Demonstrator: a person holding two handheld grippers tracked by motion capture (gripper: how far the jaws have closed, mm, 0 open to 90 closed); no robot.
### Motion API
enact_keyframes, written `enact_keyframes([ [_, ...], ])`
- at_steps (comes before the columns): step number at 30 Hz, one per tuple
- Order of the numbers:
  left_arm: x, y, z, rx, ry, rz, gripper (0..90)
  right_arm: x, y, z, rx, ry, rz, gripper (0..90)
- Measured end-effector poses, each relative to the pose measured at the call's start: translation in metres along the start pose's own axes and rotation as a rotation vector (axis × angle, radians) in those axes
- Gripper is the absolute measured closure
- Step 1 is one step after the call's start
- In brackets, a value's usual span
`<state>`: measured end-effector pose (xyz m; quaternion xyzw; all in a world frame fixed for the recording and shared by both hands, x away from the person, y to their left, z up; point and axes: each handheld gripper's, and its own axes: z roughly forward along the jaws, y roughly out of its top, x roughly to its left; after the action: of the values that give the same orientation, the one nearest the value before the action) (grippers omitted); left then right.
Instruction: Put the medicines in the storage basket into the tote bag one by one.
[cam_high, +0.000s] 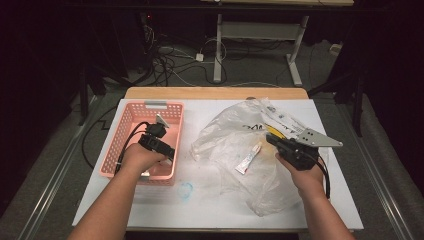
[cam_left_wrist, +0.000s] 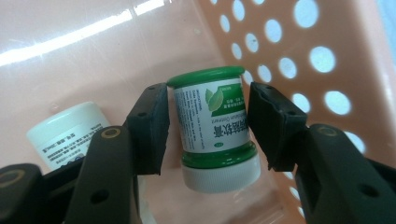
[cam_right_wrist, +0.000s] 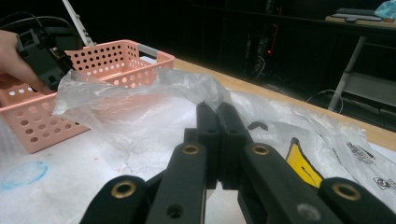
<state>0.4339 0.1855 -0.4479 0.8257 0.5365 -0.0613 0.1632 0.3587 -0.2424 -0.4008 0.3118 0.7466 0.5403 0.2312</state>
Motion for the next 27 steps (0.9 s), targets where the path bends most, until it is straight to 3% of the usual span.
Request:
enact_keyframes([
  [6, -0.001, 0.004, 0.008, 0.035, 0.015, 0.001, 52.3, 0.0, 0.0, 0.0, -0.002, 0.002, -0.001, 90.0],
  [11, -0.001, 0.004, 0.009, 0.019, 0.025, -0.002, 53.5, 0.0, 0.0, 0.0, -0.003, 0.002, -0.001, 90.0],
  [17, -0.004, 0.002, 0.003, -0.025, 0.043, 0.007, 53.7, 0.0, 0.0, 0.0, 0.0, 0.005, -0.003, 90.0],
  [27, -0.009, -0.008, -0.015, -0.153, 0.043, 0.044, 53.8, 0.001, 0.0, 0.0, -0.007, 0.003, -0.002, 90.0],
])
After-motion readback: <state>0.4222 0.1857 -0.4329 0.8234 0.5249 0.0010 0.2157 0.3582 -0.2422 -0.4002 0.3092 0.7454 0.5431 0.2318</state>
